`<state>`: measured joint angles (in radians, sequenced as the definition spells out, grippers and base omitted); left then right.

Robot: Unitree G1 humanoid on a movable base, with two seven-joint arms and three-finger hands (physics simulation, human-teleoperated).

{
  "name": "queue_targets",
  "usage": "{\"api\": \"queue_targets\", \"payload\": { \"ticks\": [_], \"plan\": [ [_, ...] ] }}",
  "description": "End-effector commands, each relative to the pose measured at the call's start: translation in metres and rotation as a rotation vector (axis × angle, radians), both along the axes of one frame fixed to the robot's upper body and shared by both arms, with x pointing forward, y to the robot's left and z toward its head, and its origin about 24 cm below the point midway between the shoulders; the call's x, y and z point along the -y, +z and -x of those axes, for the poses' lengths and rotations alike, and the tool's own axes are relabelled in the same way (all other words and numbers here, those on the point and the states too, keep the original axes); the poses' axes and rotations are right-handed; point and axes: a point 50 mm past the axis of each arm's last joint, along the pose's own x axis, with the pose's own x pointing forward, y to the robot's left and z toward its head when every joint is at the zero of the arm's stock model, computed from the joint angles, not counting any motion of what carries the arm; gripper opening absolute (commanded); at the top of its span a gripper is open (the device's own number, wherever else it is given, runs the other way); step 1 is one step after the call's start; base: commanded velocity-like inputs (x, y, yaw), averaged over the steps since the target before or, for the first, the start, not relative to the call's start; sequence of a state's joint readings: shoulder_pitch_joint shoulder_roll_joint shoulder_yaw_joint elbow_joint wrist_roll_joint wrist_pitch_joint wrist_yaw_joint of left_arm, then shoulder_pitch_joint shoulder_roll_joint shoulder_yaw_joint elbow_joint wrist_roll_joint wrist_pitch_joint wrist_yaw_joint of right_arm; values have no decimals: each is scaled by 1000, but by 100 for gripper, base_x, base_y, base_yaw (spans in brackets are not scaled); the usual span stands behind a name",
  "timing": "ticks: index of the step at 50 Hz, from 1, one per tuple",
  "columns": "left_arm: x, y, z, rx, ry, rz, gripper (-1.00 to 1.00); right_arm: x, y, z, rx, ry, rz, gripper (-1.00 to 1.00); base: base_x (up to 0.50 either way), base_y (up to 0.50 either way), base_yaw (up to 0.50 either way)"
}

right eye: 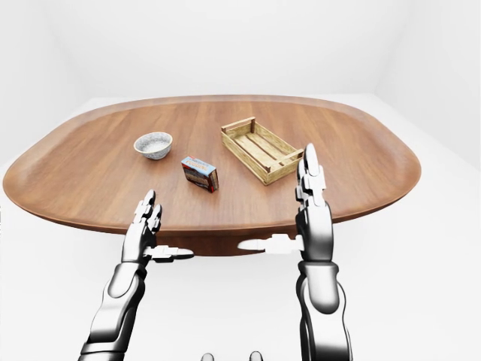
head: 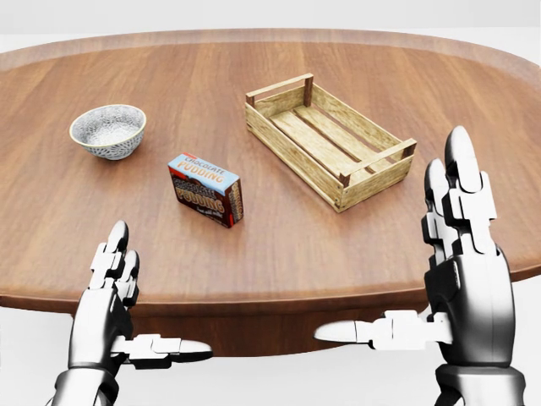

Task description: Pick up the chocolate pudding and put it in the tray.

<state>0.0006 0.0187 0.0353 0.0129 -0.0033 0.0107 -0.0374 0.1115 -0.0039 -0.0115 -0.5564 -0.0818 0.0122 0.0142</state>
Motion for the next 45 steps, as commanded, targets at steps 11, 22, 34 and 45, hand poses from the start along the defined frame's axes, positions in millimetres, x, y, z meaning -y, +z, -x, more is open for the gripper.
{"api": "queue_targets", "payload": {
  "ticks": [11, 22, 34, 45],
  "plan": [
    [0, -1, -1, -3, 0, -3, 100, -2, 3, 2, 10, 8, 7, 100, 0, 20, 0],
    [0, 0, 0, -3, 0, -4, 100, -2, 3, 2, 11, 9, 5, 100, 0, 21, 0],
    [0, 0, 0, -4, 0, -4, 100, -2, 3, 2, 9, 9, 3, 100, 0, 21, 0],
    [0, 0, 0, -8, 2, -3, 100, 0, 1, 1, 1, 6, -16, 100, 0, 12, 0]
  ]
}}
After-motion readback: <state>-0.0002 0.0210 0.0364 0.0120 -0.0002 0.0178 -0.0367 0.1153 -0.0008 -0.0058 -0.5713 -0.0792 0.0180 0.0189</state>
